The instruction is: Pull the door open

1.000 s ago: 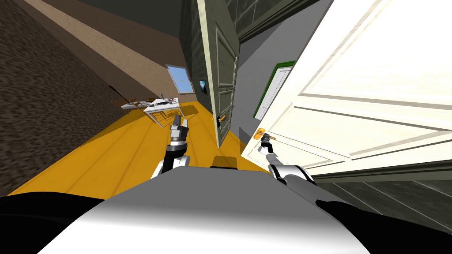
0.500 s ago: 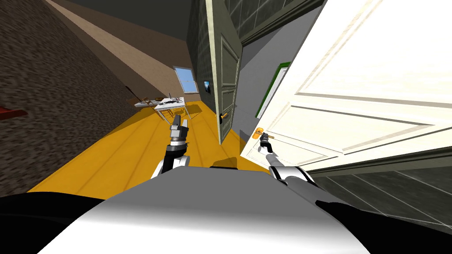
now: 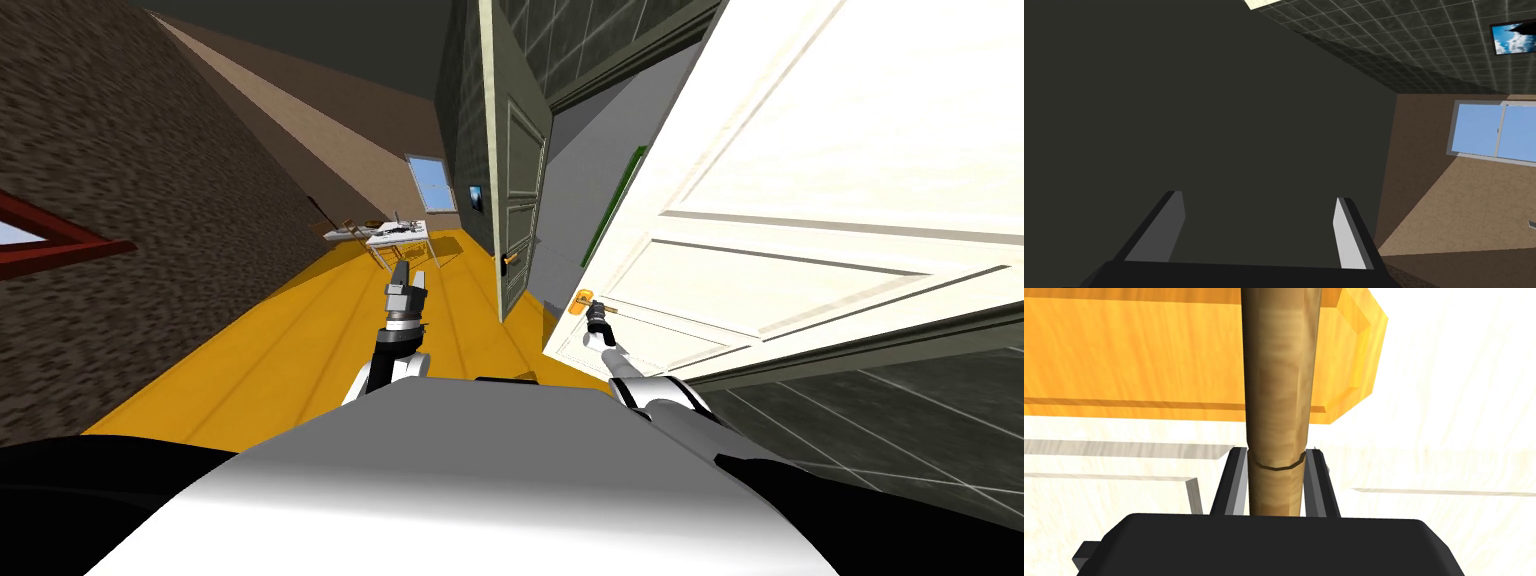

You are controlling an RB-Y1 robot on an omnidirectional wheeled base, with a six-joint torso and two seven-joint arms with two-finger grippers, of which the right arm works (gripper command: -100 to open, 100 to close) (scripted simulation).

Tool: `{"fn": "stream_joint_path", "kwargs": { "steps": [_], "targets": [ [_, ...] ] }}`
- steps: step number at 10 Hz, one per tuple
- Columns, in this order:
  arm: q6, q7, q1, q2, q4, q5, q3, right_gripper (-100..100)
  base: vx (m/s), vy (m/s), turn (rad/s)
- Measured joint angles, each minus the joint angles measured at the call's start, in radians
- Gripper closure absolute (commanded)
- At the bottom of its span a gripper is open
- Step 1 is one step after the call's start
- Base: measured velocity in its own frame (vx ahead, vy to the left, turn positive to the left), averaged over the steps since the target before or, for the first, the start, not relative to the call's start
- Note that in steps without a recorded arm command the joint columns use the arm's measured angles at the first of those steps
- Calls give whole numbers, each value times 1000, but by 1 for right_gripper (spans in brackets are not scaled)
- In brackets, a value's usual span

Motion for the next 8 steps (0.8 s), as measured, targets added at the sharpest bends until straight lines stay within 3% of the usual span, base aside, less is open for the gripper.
{"fn": "stream_joint_path", "kwargs": {
  "steps": [3, 8],
  "targets": [
    [-12, -28, -10, -8, 11, 11, 25, 100, -195, -47, 85],
    [0, -67, 14, -19, -39, 28, 68, 100, -206, -56, 100]
  ]
}}
